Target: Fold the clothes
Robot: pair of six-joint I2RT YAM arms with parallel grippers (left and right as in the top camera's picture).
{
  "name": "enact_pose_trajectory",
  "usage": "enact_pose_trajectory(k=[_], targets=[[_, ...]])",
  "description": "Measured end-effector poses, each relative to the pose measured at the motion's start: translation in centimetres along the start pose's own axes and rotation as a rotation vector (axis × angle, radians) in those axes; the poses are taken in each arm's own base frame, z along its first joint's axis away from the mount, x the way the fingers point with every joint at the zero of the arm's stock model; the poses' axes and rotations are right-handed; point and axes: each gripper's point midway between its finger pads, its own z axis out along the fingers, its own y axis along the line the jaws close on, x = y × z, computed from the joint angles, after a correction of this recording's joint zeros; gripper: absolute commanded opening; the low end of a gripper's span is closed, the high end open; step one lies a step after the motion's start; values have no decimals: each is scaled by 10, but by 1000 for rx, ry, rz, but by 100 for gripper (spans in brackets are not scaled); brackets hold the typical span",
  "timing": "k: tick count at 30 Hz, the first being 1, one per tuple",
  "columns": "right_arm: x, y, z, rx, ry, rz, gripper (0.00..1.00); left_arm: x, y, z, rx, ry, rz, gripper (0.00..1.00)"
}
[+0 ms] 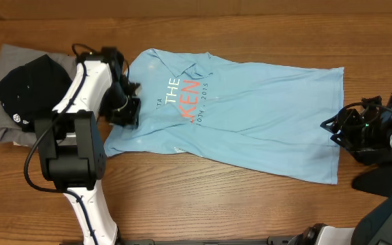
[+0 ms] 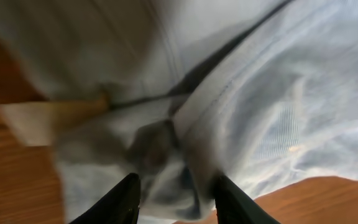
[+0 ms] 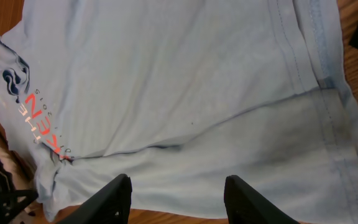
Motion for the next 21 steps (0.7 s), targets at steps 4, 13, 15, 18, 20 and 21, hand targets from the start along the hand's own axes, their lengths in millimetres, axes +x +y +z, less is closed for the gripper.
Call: enact_pose_trajectory(k=[4,13,15,18,20,21], targets=[[-1,0,0,0,-2,-1,52,1,-7,5,34,2,-12,4],[-1,0,0,0,-3,-2,52,-4,-12,-12,53,-12,-11,4],[-1,0,0,-1,-3,-2,52,-13,-11,-27,38,-46,-5,4],[0,0,0,0,-1,-1,52,-30,-7,-49,2,-118,6,10],[0,0,0,0,-1,-1,52,-38,-4,-58,-21,-156,10,13],[0,0,0,0,0,0,52,-41,-2,-59,-30,-169,9,15]])
